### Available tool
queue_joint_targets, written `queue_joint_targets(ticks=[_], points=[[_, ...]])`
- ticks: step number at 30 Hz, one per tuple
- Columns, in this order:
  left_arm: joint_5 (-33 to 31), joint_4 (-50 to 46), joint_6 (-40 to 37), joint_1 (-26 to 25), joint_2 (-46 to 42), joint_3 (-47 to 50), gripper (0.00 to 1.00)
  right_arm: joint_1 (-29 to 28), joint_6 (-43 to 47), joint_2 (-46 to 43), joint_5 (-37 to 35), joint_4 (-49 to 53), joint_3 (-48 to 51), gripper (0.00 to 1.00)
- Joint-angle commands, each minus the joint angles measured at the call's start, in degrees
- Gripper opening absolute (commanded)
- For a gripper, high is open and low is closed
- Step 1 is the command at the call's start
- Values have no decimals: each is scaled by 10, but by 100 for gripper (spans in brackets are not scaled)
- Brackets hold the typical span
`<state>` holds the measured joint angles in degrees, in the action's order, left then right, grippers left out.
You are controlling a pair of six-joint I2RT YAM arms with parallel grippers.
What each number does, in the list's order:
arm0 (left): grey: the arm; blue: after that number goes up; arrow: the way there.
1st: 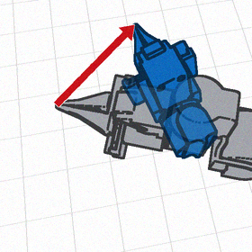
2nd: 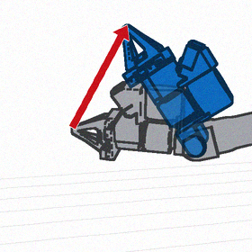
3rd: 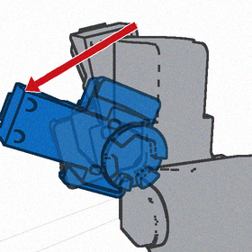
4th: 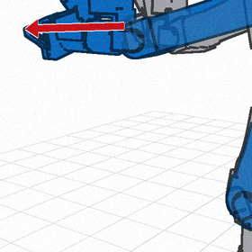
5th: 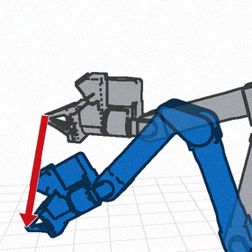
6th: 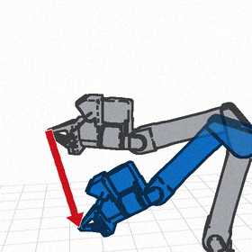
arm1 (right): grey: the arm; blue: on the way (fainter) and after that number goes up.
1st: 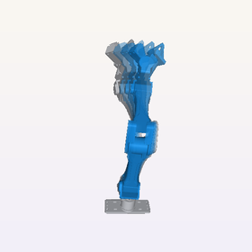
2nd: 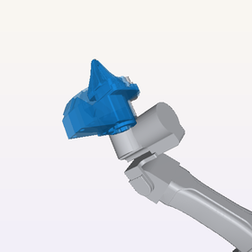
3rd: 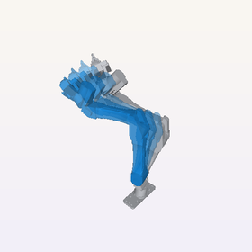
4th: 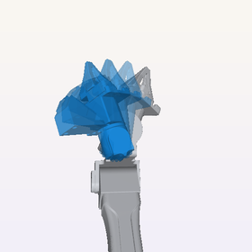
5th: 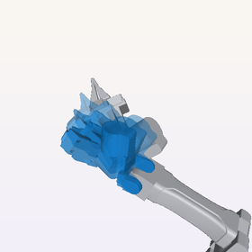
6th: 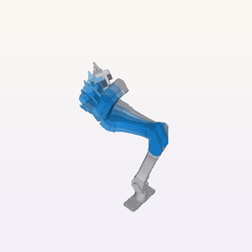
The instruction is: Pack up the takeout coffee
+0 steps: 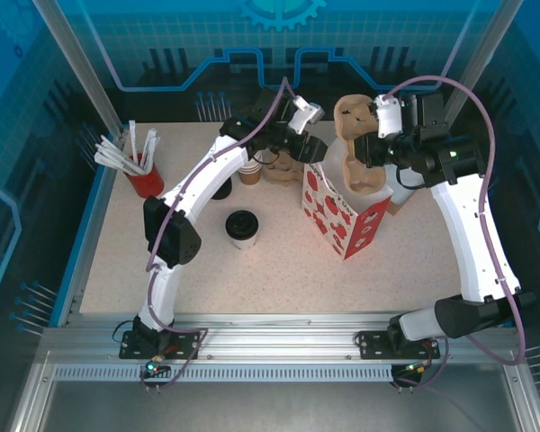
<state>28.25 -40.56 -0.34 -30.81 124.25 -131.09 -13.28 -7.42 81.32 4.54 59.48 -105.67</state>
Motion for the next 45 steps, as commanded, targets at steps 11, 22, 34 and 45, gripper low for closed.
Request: queue_joint_targets(ticks=[11,22,34,45], points=[[12,-24,7,-3,38,-46,33,9,26,1,25,-41,16,21],[14,-19,14,-3,39,-46,23,9,95,23,49,-44,27,21],[15,-17,12,-3,36,-46,22,13,122,35,21,-20,52,21],[13,-13,16,0,33,-46,22,16,121,19,21,-7,83,20]])
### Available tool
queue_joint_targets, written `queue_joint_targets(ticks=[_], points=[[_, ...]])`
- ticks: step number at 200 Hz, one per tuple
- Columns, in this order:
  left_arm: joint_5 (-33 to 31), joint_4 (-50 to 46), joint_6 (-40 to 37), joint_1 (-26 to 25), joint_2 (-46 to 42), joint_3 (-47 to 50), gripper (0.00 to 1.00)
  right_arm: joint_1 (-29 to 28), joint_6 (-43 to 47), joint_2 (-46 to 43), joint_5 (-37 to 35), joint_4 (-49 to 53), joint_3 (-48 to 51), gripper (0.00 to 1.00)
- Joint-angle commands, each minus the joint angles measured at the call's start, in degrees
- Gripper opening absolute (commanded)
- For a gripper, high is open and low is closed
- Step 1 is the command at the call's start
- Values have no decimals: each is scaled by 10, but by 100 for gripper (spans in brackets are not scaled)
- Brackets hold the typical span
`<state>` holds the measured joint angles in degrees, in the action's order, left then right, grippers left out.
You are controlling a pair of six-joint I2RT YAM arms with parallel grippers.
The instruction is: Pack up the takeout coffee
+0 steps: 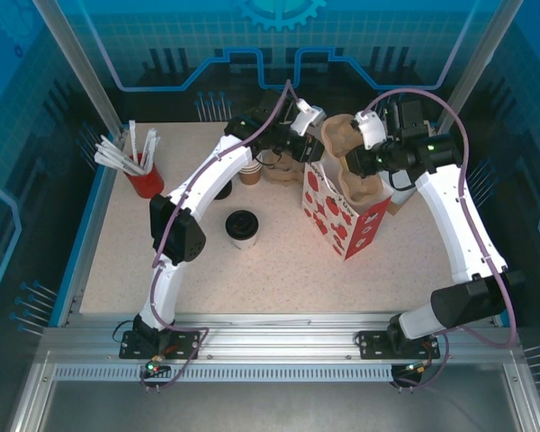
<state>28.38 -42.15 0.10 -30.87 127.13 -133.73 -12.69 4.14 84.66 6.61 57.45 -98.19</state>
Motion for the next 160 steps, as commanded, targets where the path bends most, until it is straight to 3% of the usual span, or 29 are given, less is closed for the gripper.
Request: queue_joint_targets(ticks=[1,160], points=[[12,5,13,2,4,-20,22,10,6,-15,2,16,9,20],[17,14,33,18,-5,-19,32,2,3,-9,7,73,10,19]])
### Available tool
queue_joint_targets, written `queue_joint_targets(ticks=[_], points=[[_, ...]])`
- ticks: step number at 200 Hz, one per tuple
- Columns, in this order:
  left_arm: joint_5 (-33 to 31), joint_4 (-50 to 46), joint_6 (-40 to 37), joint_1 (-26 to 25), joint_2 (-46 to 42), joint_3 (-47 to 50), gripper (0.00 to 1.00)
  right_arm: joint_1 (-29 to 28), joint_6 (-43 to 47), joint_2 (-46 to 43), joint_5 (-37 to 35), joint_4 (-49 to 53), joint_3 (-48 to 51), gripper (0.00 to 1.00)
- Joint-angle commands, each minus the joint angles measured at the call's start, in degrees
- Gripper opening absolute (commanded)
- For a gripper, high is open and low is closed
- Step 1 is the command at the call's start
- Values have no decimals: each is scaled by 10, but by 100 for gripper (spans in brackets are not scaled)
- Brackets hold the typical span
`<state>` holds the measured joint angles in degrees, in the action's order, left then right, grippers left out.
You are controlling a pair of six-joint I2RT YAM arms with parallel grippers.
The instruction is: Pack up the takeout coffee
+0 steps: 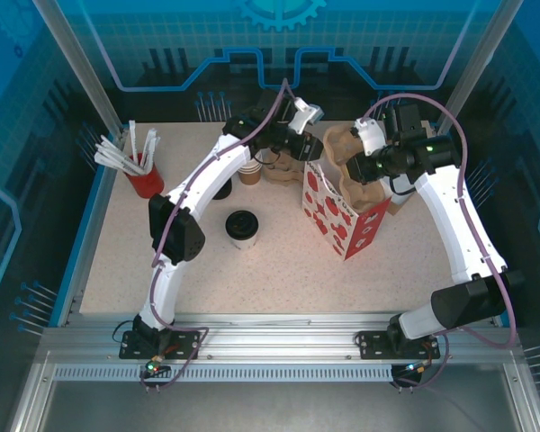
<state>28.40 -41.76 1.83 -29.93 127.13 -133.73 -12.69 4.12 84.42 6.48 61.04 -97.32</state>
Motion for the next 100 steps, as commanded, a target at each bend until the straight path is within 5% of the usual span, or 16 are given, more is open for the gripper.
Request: queue_joint_targets(ticks=[1,100], points=[[16,10,16,8,-5,-19,32,2,3,-7,8,37,1,19],[21,13,20,18,-12,-13,40,-12,6,11,-33,72,-17,18]])
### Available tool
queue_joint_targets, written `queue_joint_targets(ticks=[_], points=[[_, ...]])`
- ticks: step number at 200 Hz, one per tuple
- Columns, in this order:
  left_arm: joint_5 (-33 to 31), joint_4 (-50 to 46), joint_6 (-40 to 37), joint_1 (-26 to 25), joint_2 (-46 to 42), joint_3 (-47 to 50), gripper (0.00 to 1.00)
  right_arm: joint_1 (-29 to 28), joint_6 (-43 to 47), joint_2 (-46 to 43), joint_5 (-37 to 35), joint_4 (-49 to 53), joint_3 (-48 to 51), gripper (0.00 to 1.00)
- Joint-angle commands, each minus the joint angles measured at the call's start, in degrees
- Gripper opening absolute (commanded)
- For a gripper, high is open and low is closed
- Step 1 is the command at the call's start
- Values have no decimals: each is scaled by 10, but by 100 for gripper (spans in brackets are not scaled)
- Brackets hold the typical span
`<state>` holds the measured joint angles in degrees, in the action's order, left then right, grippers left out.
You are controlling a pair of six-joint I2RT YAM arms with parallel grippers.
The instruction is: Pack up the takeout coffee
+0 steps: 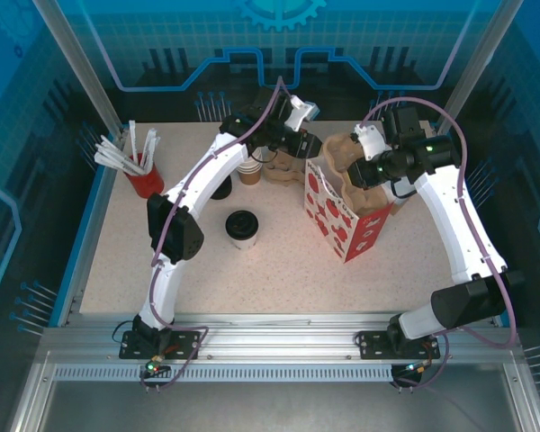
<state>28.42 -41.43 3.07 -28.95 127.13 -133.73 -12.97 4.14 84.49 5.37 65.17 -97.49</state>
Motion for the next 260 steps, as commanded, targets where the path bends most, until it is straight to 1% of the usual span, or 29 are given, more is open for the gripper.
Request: queue_joint_targets(ticks=[1,35,77,107,179,260], points=[[21,9,8,8,-12,-13,40,-9,6,11,-22,31,-16,18],[31,16,14,8,-12,-13,43,-20,8,27,-36,40,-26,18],[26,18,13,8,-13,-13,44,-30,10,38,-49,52,-30,18],[22,19,12,10,-13,-13,45,-35,9,43,-66,61,-26,18],[14,10,1,12,-9,-11,45,-40,7,45,-69,66,-12,18],[2,-3,-13,11,-11,-10,45,-47,2,53,-89,67,12,18]])
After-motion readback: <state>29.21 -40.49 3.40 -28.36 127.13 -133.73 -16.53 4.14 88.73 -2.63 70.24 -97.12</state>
